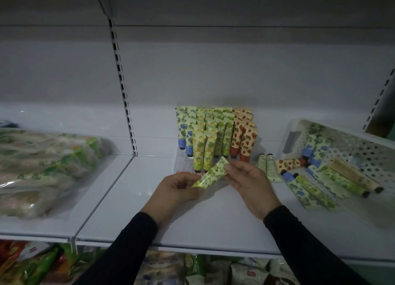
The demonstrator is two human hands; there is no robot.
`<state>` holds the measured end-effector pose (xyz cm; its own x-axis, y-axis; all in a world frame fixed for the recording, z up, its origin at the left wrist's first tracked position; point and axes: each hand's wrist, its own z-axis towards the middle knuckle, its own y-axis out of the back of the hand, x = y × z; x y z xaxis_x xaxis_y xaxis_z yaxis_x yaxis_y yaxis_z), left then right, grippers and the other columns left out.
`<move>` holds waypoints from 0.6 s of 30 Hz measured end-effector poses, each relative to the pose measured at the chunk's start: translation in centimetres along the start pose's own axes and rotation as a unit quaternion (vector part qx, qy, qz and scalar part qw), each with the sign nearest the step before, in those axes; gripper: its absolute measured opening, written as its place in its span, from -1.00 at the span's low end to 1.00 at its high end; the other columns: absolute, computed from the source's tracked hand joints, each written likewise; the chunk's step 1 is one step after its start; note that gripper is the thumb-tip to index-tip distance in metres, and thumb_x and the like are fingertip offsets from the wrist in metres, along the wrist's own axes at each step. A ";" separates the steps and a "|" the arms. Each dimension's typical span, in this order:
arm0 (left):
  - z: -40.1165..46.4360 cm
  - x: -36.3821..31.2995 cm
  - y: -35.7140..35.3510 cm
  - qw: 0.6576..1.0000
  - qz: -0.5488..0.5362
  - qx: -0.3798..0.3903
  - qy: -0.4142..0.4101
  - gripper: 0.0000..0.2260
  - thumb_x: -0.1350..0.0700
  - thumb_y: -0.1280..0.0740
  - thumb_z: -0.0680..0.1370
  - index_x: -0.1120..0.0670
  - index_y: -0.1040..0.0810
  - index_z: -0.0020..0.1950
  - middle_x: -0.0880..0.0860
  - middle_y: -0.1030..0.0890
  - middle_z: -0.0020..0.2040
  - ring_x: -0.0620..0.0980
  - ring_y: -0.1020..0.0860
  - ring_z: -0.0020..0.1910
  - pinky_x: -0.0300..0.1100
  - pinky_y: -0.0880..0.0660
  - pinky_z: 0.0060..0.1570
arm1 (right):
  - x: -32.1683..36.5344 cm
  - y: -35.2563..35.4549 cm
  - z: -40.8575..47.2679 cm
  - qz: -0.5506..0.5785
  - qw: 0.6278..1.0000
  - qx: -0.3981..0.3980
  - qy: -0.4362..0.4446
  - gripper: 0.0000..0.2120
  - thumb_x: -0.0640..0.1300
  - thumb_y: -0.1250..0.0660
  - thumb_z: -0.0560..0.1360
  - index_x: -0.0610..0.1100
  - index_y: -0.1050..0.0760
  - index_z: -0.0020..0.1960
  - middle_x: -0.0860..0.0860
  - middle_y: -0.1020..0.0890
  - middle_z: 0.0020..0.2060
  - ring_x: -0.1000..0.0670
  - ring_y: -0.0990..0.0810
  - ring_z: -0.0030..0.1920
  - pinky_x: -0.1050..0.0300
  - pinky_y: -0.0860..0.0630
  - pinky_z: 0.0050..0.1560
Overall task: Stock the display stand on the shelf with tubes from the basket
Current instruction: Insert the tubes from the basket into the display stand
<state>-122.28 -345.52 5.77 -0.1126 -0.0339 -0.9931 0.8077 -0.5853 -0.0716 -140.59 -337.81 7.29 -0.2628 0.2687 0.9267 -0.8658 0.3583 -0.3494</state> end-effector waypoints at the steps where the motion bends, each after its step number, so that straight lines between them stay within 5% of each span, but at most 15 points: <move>1: 0.0 0.0 0.0 1.000 0.001 0.002 -0.002 -0.79 0.22 -0.51 0.29 0.07 -0.74 -0.10 0.19 -0.69 0.03 0.03 -0.62 -0.09 -0.07 -0.53 0.01 | 0.0 -0.1 -0.1 -0.011 1.000 0.002 0.004 -0.87 -0.30 -0.36 0.46 -0.28 -0.61 0.00 -0.15 -0.69 -0.11 0.00 -0.66 -0.11 0.23 -0.62 -0.06; 4: -0.1 -0.1 0.0 1.000 0.002 0.000 -0.003 -0.78 0.22 -0.51 0.28 0.08 -0.73 -0.10 0.20 -0.69 0.02 0.04 -0.61 -0.11 -0.07 -0.53 -0.02 | 0.2 -0.1 -0.4 -0.059 0.998 -0.006 0.016 -0.90 -0.29 -0.35 0.50 -0.26 -0.62 -0.03 -0.13 -0.70 -0.20 0.06 -0.66 -0.27 0.29 -0.58 -0.24; 11: -0.4 -0.5 0.6 0.993 0.078 -0.085 -0.032 -0.85 0.23 -0.41 0.52 0.04 -0.73 -0.18 0.01 -0.71 -0.17 -0.06 -0.61 -0.17 -0.20 -0.55 -0.05 | 3.2 0.3 -0.2 -0.147 0.985 -0.050 0.068 -0.90 -0.21 -0.41 0.48 -0.17 -0.65 -0.03 -0.10 -0.71 -0.19 -0.01 -0.66 -0.24 0.23 -0.62 -0.17; 14: -0.3 -1.1 2.9 0.910 0.369 -0.165 -0.088 -0.88 0.03 -0.36 0.54 -0.03 -0.67 -0.16 -0.11 -0.69 -0.11 -0.14 -0.61 -0.10 -0.25 -0.45 -0.08 | 6.3 0.7 0.3 -0.276 0.950 -0.055 0.134 -0.89 -0.10 -0.42 0.48 -0.08 -0.65 -0.02 0.03 -0.72 -0.19 0.04 -0.69 -0.20 0.28 -0.61 -0.16; 18: 0.9 -0.9 5.7 0.817 0.569 -0.071 -0.054 -0.55 -0.33 -0.19 0.46 0.03 -0.57 -0.05 -0.06 -0.59 -0.02 0.02 -0.52 0.04 -0.13 -0.43 0.06 | 9.0 0.7 2.2 -0.334 0.921 -0.079 0.186 -0.92 -0.06 -0.45 0.47 -0.02 -0.66 -0.06 0.06 -0.71 -0.17 0.03 -0.69 -0.18 0.11 -0.63 -0.03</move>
<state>-118.11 -349.51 6.36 0.7146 -0.5665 -0.4104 0.4824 -0.0257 0.8756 -144.48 -337.16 15.72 0.4951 0.2193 0.8407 -0.7012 0.6723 0.2376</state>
